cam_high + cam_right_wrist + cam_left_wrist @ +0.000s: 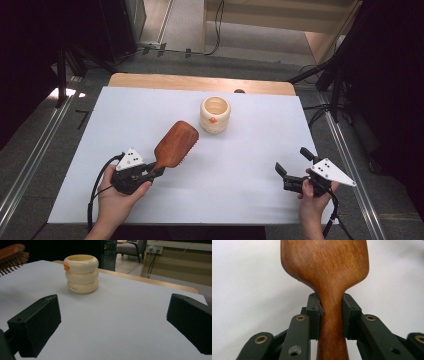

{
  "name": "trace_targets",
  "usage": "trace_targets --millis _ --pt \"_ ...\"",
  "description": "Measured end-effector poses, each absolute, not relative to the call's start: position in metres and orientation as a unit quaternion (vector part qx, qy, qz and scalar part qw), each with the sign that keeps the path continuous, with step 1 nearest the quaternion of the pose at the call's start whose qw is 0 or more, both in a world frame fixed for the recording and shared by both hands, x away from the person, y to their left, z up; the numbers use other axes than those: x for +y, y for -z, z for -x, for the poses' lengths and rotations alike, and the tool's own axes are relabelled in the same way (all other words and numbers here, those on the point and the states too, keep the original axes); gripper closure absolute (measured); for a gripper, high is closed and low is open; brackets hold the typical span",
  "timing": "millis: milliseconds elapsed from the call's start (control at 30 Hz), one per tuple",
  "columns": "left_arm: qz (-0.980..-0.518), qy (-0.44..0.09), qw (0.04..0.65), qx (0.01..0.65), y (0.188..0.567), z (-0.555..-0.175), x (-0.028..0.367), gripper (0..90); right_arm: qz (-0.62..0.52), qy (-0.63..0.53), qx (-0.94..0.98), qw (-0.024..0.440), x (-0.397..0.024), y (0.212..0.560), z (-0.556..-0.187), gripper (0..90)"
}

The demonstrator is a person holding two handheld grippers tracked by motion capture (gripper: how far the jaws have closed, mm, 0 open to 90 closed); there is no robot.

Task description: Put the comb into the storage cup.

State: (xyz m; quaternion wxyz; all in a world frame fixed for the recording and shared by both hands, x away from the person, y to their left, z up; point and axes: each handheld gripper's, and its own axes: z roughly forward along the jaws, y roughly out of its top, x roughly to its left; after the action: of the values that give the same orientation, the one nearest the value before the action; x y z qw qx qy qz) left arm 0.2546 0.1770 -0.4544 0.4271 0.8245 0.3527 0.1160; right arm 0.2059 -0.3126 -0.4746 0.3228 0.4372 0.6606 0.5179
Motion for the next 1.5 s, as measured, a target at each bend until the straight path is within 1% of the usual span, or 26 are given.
trace_targets --millis 433,567,900,1033,1267,1500 --pt "-0.8 -0.131 0.466 0.355 0.447 -0.263 0.167 72.6 -0.414 -0.532 0.675 0.3 -0.269 0.443 -0.232 0.0" --pt "-0.796 -0.137 0.477 0.347 0.449 -0.265 0.163 72.6 -0.4 -0.541 0.679 0.294 -0.255 0.433 -0.238 0.0" --pt "-0.785 -0.141 0.502 0.336 0.452 -0.264 0.153 72.6 -0.377 -0.566 0.682 0.269 -0.222 0.413 -0.247 0.0" --pt "-0.784 -0.142 0.516 0.315 0.455 -0.261 0.15 72.6 -0.365 -0.57 0.69 0.258 -0.208 0.411 -0.247 0.0" --pt "-0.783 -0.139 0.525 0.304 0.462 -0.257 0.143 72.6 -0.372 -0.585 0.687 0.218 -0.196 0.414 -0.245 0.0" --pt "-0.783 -0.141 0.531 0.293 0.467 -0.251 0.135 72.6 -0.376 -0.586 0.691 0.194 -0.179 0.419 -0.244 0.0"
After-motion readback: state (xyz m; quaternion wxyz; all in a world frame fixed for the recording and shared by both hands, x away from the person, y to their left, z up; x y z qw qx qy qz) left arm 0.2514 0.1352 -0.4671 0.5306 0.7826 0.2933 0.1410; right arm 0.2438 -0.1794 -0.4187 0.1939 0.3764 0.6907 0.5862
